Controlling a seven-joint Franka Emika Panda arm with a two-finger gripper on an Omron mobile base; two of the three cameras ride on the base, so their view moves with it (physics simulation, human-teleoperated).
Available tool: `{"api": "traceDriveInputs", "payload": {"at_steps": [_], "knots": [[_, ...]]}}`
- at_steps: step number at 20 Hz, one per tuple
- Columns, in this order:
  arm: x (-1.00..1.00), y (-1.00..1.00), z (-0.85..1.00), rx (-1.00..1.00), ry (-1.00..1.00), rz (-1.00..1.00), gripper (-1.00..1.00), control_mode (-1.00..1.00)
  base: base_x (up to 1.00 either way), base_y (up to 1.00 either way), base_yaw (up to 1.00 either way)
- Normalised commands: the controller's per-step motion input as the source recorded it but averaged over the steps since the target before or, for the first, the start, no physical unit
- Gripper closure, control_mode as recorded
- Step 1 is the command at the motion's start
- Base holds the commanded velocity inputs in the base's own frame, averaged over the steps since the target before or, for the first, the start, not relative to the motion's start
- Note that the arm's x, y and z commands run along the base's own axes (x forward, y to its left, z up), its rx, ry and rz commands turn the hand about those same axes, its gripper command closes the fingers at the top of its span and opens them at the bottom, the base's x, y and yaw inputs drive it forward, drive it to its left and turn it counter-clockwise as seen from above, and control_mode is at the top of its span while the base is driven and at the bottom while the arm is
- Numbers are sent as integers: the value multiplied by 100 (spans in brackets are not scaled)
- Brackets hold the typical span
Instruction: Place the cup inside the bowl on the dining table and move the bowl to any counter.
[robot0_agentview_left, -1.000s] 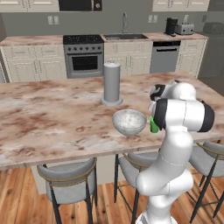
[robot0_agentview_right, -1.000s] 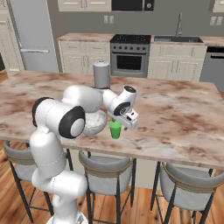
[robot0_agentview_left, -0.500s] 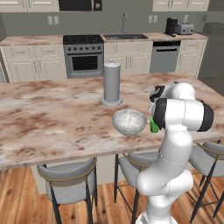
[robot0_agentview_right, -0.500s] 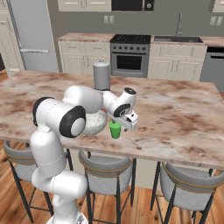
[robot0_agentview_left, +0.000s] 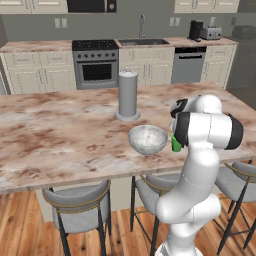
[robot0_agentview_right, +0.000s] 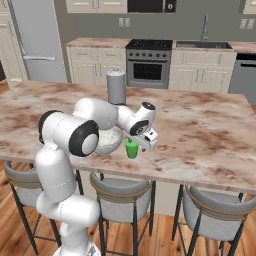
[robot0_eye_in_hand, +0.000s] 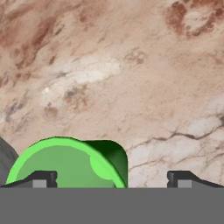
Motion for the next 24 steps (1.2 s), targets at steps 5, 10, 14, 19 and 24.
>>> {"api": "traceDriveInputs", "payload": {"at_steps": [5, 10, 14, 19, 24], "knots": [[0, 0, -3, 0, 0, 0, -100, -100, 0, 0, 0], [0, 0, -4, 0, 0, 0, -100, -100, 0, 0, 0], [0, 0, 0, 0, 0, 0, -100, -100, 0, 0, 0], [0, 0, 0, 0, 0, 0, -100, -100, 0, 0, 0], [0, 0, 0, 0, 0, 0, -100, -100, 0, 0, 0]]}}
